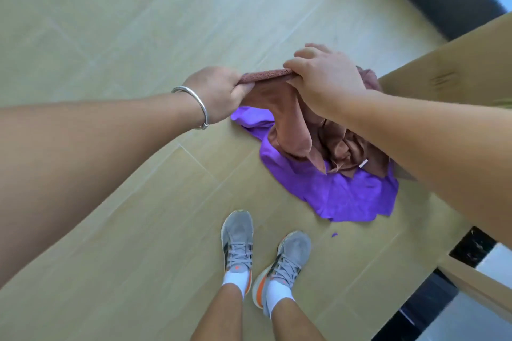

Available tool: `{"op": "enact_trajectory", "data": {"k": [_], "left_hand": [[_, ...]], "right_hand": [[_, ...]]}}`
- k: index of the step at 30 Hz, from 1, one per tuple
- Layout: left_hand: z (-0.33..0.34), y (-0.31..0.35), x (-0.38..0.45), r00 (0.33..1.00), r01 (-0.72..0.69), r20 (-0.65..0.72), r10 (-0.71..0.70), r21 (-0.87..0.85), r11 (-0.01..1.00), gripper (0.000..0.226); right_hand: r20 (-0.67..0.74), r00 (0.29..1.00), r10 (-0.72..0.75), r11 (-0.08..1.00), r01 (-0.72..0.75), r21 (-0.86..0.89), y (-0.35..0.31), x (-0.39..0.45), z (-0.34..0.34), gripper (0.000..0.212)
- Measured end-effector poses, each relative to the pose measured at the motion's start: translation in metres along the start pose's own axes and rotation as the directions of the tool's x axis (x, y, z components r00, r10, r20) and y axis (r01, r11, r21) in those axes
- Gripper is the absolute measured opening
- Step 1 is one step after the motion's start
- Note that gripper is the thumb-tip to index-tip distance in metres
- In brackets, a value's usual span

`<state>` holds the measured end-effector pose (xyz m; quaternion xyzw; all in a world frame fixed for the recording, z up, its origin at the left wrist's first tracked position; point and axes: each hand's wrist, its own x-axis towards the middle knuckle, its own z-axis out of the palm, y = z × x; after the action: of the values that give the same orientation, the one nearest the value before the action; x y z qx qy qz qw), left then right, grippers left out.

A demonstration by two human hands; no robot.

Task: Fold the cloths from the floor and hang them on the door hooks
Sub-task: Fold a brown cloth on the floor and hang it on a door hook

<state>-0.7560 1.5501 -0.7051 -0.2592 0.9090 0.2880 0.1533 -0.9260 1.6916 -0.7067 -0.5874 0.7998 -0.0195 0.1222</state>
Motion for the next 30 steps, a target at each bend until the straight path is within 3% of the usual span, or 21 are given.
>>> {"op": "enact_trajectory", "data": {"k": [9,13,16,19,22,25,27,29,30], "left_hand": [[-0.114,-0.056,-0.095,0.959,0.095,-0.233,-0.164,-0.282,0.955,0.035],[-0.128,-0.069,-0.141,0.939,0.165,-0.194,-0.283,-0.469,0.868,0.033],[-0.114,-0.073,-0.176,0.903,0.244,-0.128,-0.410,-0.633,0.734,0.040],[-0.076,-0.072,-0.206,0.808,0.375,-0.013,-0.589,-0.759,0.532,0.036],[-0.017,-0.072,-0.236,0.594,0.574,0.183,-0.783,-0.778,0.254,0.028],[0.047,-0.072,-0.268,0.411,0.681,0.348,-0.843,-0.731,0.030,0.016],[0.086,-0.075,-0.286,0.371,0.743,0.378,-0.848,-0.669,0.026,0.017],[0.120,-0.076,-0.300,0.384,0.785,0.341,-0.858,-0.611,0.108,0.021],[0.134,-0.075,-0.307,0.403,0.808,0.324,-0.856,-0.566,0.166,0.010]], "right_hand": [[-0.014,0.979,-0.203,0.979,0.203,0.013,-0.113,0.083,-0.094,0.030],[0.082,0.954,-0.289,0.957,0.290,0.006,-0.159,0.092,-0.114,0.031],[0.169,0.923,-0.346,0.937,0.348,0.017,-0.189,0.082,-0.113,0.030],[0.259,0.888,-0.380,0.921,0.390,0.017,-0.208,0.058,-0.092,0.028],[0.342,0.864,-0.370,0.924,0.382,0.035,-0.212,0.026,-0.063,0.045],[0.422,0.840,-0.340,0.926,0.378,-0.006,-0.206,-0.006,-0.031,0.055],[0.466,0.824,-0.323,0.924,0.380,-0.031,-0.201,-0.023,-0.009,0.053],[0.512,0.798,-0.317,0.920,0.390,-0.037,-0.197,-0.039,0.016,0.053],[0.527,0.790,-0.312,0.921,0.389,-0.037,-0.195,-0.047,0.028,0.054]]}}
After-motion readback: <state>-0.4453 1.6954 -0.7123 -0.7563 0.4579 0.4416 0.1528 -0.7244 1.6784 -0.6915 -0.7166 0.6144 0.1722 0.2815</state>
